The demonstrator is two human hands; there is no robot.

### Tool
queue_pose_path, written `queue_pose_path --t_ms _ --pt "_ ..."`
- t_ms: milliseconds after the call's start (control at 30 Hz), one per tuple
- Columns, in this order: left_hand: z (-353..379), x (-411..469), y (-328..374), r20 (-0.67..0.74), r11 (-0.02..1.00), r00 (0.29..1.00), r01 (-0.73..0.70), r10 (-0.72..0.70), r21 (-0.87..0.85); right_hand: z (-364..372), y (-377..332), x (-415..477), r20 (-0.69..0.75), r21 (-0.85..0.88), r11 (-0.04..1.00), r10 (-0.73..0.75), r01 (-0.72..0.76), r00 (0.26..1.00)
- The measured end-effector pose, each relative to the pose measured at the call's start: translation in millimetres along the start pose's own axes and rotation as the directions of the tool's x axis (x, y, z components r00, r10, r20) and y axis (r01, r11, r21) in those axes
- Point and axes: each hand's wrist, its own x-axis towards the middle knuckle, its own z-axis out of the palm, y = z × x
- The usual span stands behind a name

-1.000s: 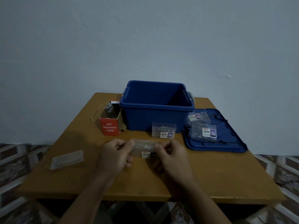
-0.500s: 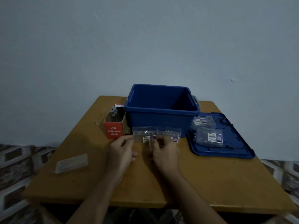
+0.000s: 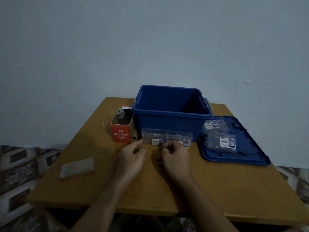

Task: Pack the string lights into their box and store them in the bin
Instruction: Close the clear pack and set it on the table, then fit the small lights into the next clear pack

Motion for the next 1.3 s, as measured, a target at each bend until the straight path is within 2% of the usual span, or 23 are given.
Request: queue_pose_path --t_ms 267,400,700,767,833,933,1033,1133,1200,1300 --pt "-2.1 -2.0 0.9 0.018 0.999 0.999 0.029 -0.029 0.043 -4.2 -3.2 -2.0 0.048 -0.01 1.0 0.017 -0.017 0.999" --pt "-3.5 -0.1 -5.6 0.053 0.992 0.999 -0.015 0.009 0.122 -4.1 -4.9 -4.3 0.069 -0.046 0.999 0.019 -0.016 0.997" --pt "-33.8 -14.9 5.6 0.191 1.0 0.982 -0.001 0.002 -0.005 1.0 -20.9 -12.9 0.154 -0.188 0.981 -0.018 0.047 0.988" --pt "-54.3 -23.8 13.1 0.138 0.993 0.989 -0.073 0.06 0.092 9.5 -30.3 -18.3 0.219 -0.226 0.97 -0.041 0.091 0.975" --pt "-79.8 -31.3 18.3 0.023 0.966 0.992 -0.126 0.124 0.226 24.4 -40.9 -27.0 0.305 -0.268 0.952 -0.062 0.148 0.95" --pt "-123.0 -34.4 13.0 -0.133 0.952 0.977 -0.124 0.166 0.28 52.1 -55.5 -39.9 0.431 -0.345 0.893 -0.124 0.29 0.894" --pt "-169.2 -29.7 -9.1 -0.201 0.895 0.955 -0.115 0.219 0.431 82.2 -68.7 -50.5 0.521 -0.348 0.81 -0.25 0.471 0.816" --pt "-202.9 -26.6 -31.5 -0.128 0.761 0.964 -0.098 0.232 0.641 110.4 -78.2 -56.1 0.602 -0.342 0.682 -0.369 0.646 0.708" --pt "-214.5 -26.1 -43.4 -0.029 0.684 0.982 -0.11 0.189 0.721 124.9 -86.1 -58.3 0.656 -0.379 0.61 -0.353 0.696 0.667" --pt "-218.8 -28.0 -56.3 0.09 0.666 0.984 -0.169 0.151 0.727 139.4 -95.0 -60.9 0.734 -0.436 0.497 -0.286 0.75 0.616"
